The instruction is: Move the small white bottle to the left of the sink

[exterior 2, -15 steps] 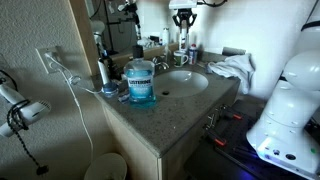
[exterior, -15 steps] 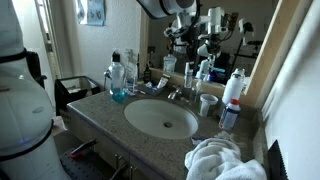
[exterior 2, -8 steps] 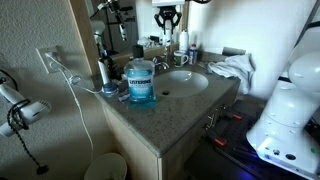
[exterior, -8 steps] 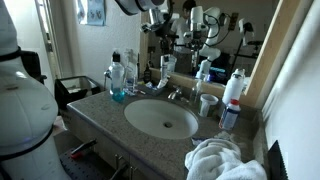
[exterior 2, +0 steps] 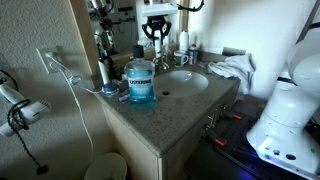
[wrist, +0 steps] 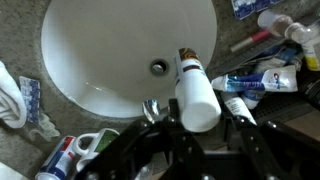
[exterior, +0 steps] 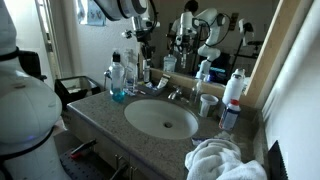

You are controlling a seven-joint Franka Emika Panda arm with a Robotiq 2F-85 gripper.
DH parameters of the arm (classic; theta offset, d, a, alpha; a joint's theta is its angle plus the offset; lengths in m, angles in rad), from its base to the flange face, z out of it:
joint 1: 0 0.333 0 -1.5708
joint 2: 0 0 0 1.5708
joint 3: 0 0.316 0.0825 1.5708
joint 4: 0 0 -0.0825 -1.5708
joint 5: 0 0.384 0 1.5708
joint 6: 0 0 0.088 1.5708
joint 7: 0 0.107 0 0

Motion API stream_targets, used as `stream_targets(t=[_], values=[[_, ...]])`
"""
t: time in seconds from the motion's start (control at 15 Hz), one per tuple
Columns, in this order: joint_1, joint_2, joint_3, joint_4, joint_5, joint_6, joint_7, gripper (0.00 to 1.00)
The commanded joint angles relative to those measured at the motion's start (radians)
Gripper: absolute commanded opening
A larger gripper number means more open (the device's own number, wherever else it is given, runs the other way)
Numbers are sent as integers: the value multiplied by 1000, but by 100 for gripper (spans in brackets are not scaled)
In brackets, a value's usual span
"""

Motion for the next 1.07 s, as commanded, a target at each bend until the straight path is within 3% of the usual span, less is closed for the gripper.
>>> stream_targets(t=[0.0, 0.47, 1.0], values=[[9, -39, 10, -83, 45, 79, -51, 13], [14, -38, 20, -201, 58, 327, -69, 13], [32, 28, 44, -233, 60, 489, -142, 13]])
